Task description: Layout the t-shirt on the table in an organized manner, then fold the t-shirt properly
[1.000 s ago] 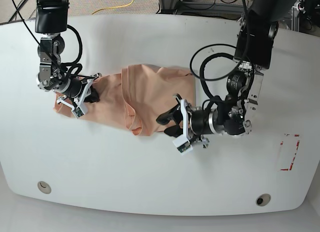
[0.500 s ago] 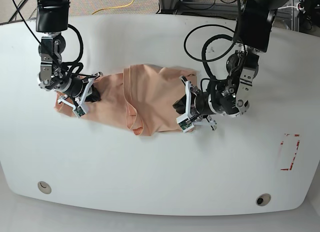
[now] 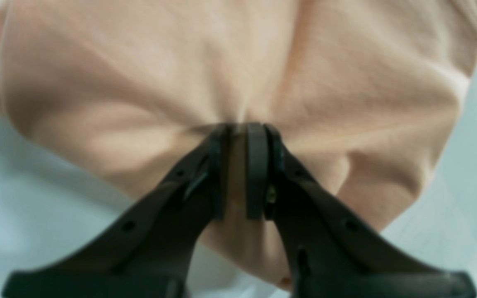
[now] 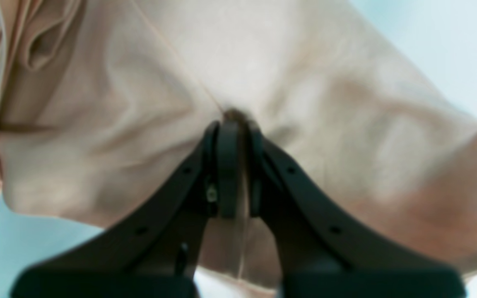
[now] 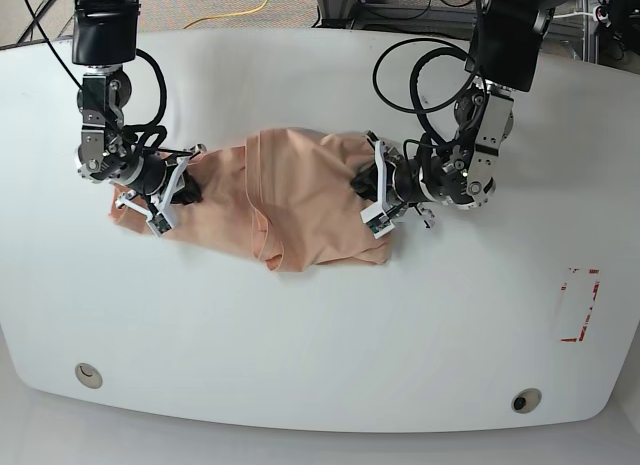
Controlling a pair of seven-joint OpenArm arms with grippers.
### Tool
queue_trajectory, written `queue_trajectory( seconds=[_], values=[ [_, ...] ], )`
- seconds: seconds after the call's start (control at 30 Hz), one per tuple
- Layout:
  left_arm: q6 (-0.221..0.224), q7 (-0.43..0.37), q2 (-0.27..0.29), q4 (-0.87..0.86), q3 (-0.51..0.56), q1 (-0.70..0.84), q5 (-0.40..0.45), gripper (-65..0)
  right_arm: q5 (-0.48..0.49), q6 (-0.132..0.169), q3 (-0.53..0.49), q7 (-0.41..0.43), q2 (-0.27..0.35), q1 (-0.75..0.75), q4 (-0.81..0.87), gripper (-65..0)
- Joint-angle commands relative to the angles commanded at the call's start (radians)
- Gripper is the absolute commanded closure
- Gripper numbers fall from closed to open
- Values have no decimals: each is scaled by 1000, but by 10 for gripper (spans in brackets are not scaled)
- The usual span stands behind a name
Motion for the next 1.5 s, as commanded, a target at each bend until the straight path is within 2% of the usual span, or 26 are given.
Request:
queue_trajectory(
  seconds=[0.23,0.33,0.4,0.6,0.67,0.73,0.8,0.9,1.07,1.23,1.3,1.4,1.5],
  values=[
    [0,-2,-2,-29,0,-2,0,-60,2,0,9,-6,0,2,60,-43],
    [0,-2,-11,-29,0,0,-2,-60,2,0,48,-80,-3,5,153,-60],
    [0,-2,-21,-29,0,0,-3,-60,2,0,89,-157,-29,11,238,-132],
    [0,-2,-21,-31,0,2,-3,-60,0,0,270,-362,-104,69,468,-409],
    [0,-2,-23,-31,0,3,-3,-60,2,0,315,-423,-120,92,508,-487],
    [0,-2,-32,-34,-2,3,-3,-60,2,0,370,-496,-130,120,529,-595],
    [0,-2,-44,-34,-2,5,-6,-60,2,0,423,-540,-140,143,531,-650],
    [0,-2,-49,-31,-2,6,-6,-60,3,0,542,-572,-155,158,509,-650],
    [0,-2,-51,-35,-5,6,-6,-60,41,0,631,-575,-133,170,385,-650],
    [0,-2,-51,-35,-55,6,-6,-60,215,0,710,-574,-68,169,132,-650],
    [0,0,-51,-35,-61,6,-6,-60,272,0,710,-571,-48,161,54,-650],
    [0,0,-51,-35,-61,6,-6,-60,367,0,707,-548,-20,132,-5,-650],
    [0,0,-51,-34,-61,6,-6,-60,425,0,706,-540,-17,103,-15,-650]
  ],
)
